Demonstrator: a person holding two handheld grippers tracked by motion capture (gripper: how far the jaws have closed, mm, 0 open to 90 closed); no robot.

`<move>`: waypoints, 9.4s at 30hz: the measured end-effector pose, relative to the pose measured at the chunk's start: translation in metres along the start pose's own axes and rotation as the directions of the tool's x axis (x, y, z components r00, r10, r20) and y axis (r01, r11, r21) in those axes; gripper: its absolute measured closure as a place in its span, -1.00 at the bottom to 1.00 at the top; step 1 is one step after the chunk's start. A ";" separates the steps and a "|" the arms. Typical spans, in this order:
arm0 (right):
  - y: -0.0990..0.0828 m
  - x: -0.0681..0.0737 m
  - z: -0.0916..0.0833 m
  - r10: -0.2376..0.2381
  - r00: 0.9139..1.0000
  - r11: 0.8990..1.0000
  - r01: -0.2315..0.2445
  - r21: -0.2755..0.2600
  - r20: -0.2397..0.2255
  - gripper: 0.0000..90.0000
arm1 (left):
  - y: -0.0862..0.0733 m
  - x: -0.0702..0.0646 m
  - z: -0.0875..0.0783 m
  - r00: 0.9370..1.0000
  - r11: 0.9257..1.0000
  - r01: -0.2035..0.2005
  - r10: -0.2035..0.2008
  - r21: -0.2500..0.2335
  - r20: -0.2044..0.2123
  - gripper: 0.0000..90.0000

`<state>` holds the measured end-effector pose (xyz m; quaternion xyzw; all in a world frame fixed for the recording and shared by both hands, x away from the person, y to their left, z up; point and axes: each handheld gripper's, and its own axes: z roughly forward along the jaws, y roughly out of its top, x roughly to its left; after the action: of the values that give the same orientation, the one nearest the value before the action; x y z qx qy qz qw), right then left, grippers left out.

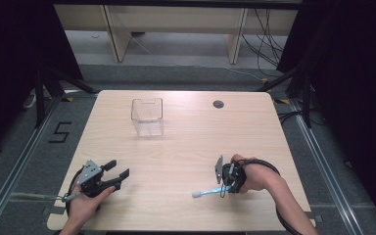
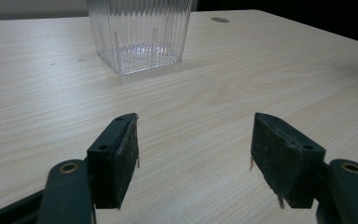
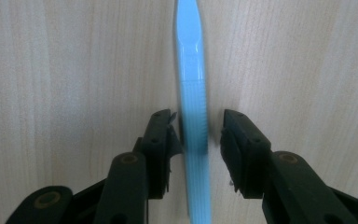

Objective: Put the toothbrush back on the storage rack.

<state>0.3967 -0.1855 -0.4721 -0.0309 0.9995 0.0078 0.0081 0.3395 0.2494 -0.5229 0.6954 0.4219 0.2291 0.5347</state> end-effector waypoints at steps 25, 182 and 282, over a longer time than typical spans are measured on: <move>0.003 0.003 0.001 0.041 0.999 0.999 -0.041 -0.012 -0.029 0.75 | 0.000 -0.001 0.000 1.000 1.000 -0.001 0.001 0.002 0.002 -0.30; 0.023 0.015 0.000 0.629 0.776 0.071 -0.105 -0.992 -0.037 0.76 | 0.126 -0.117 0.097 0.894 0.991 -0.019 0.077 -0.134 0.441 0.15; -0.014 0.036 0.022 0.808 0.589 0.092 -0.173 -0.981 -0.028 -0.24 | 0.133 -0.052 0.064 0.964 0.972 -0.112 0.157 -0.205 0.217 0.86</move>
<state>0.3616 -0.2017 -0.4946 0.3343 0.6886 0.5873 0.2629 0.4056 0.1614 -0.4119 0.6900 0.2844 0.2218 0.6276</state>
